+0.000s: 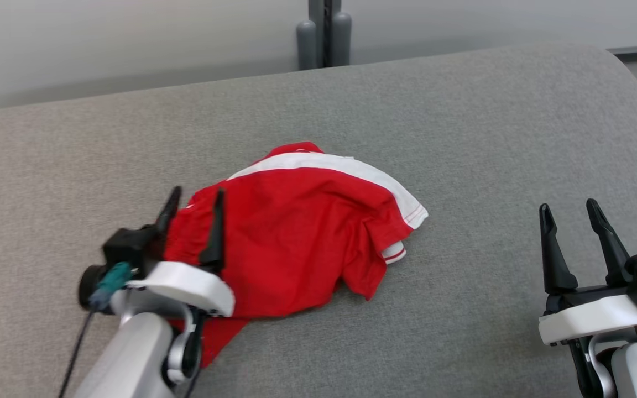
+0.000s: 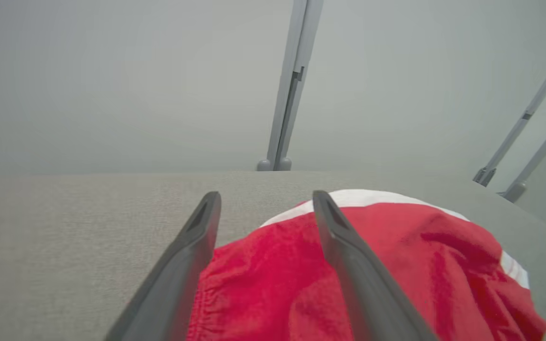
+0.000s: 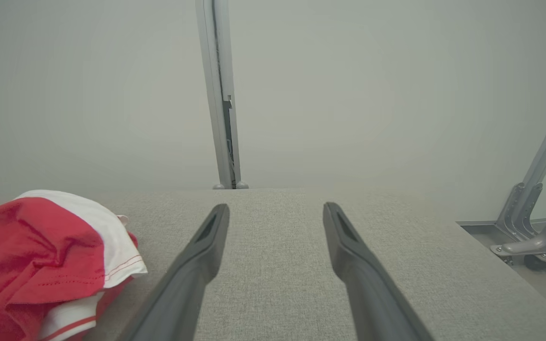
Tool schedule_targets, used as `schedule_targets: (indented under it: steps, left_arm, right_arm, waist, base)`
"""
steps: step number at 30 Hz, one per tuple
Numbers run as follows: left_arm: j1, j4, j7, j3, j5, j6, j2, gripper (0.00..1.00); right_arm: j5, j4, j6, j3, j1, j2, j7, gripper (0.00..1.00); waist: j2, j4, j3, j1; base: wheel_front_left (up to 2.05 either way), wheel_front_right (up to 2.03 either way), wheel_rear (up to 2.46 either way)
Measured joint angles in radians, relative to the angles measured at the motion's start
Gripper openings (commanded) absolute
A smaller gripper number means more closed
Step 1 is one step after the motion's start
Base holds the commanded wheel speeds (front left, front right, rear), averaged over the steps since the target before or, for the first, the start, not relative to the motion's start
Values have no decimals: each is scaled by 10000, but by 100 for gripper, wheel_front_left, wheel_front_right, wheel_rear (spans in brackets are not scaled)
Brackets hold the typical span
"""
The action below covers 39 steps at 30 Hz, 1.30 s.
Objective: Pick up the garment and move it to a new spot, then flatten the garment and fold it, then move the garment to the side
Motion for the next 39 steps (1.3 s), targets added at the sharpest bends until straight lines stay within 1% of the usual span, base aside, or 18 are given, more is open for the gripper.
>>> schedule_targets:
  steps: [2,6,11,13,18,27,39]
  left_arm:
    - [288,-267,-71,431,-142,113,215,100]
    - [881,-750,-111,1087,-314,119,621,100]
    - [1483,-1189,-136,1565,-347,-73,1043,100]
    - [1738,-1390,-138,1743,-332,-150,1131,100]
    - [2433,-1701,-140,1883,-140,-150,1317,100]
    - [3399,-2178,8,1743,56,176,1381,100]
    - [3870,-2600,382,1607,58,435,1517,100]
  right_arm:
    - [-40,-10,0,-13,7,-29,2,100]
    - [-44,-17,0,-54,171,-84,59,100]
    - [-82,-84,2,-63,380,-92,180,100]
    - [-111,-109,2,-63,564,-96,270,100]
    - [-113,-224,2,35,867,-138,472,100]
    - [-138,-449,4,188,1451,-146,828,100]
    - [-136,-894,4,209,1765,-144,1074,100]
  waist:
    - [0,151,-118,0]
    - [0,415,-339,0]
    - [0,649,-649,0]
    - [0,711,-803,0]
    - [0,767,-1197,0]
    - [0,712,-1802,0]
    - [0,735,-1954,0]
  base:
    - [0,0,0]
    - [0,0,0]
    - [0,0,0]
    - [0,0,0]
    - [0,0,0]
    - [0,0,0]
    - [0,0,0]
